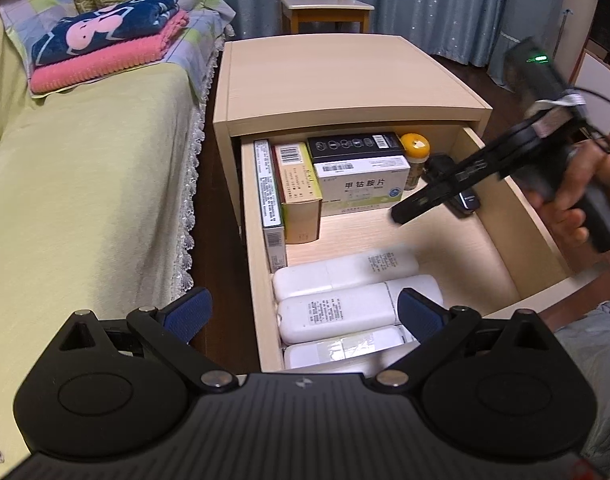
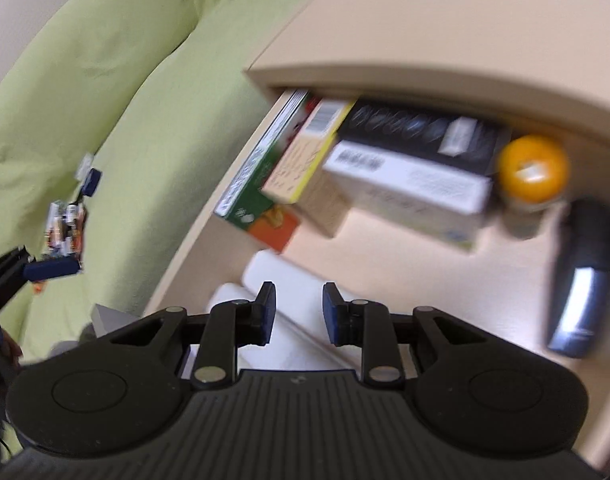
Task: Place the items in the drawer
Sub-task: 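Open the right gripper and withdraw it from the drawer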
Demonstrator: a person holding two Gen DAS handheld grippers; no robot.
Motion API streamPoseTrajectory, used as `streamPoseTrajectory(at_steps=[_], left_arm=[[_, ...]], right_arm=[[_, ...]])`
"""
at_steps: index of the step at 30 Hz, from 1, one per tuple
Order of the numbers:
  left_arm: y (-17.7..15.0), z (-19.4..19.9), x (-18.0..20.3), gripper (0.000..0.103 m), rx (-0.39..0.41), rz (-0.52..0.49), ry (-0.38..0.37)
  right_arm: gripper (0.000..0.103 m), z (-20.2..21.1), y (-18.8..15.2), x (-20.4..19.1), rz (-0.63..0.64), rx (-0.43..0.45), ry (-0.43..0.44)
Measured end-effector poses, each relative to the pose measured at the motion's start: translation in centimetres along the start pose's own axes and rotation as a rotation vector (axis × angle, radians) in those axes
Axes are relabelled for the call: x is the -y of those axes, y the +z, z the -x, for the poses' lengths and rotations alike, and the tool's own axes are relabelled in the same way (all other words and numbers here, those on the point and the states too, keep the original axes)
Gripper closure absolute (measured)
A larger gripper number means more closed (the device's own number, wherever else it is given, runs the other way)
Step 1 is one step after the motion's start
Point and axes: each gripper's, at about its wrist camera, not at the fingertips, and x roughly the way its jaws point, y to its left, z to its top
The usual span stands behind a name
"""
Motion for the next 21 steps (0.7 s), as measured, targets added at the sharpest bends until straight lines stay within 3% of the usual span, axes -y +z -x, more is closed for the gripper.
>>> streamPoseTrajectory(at_steps=[7,16,21], left_arm=[[0.3,-0.4,1.1,0.003,0.000,-0.035,-0.020],[-0.1,-0.1,2.4,0.003,-0.002,-0.070,-0.025],[-0.6,0.2,3.1,0.003,-0.006,-0.083,-0.018]], right_arm=[[0.079,5.2,-2.6,1.7,-0.020,0.064,-0.087],[0.078,8.8,-6.5,2.0,-0.031,0.116,-0.179],[0.073,10.5,-8.1,1.8,-0.029,0.145,-0.210]])
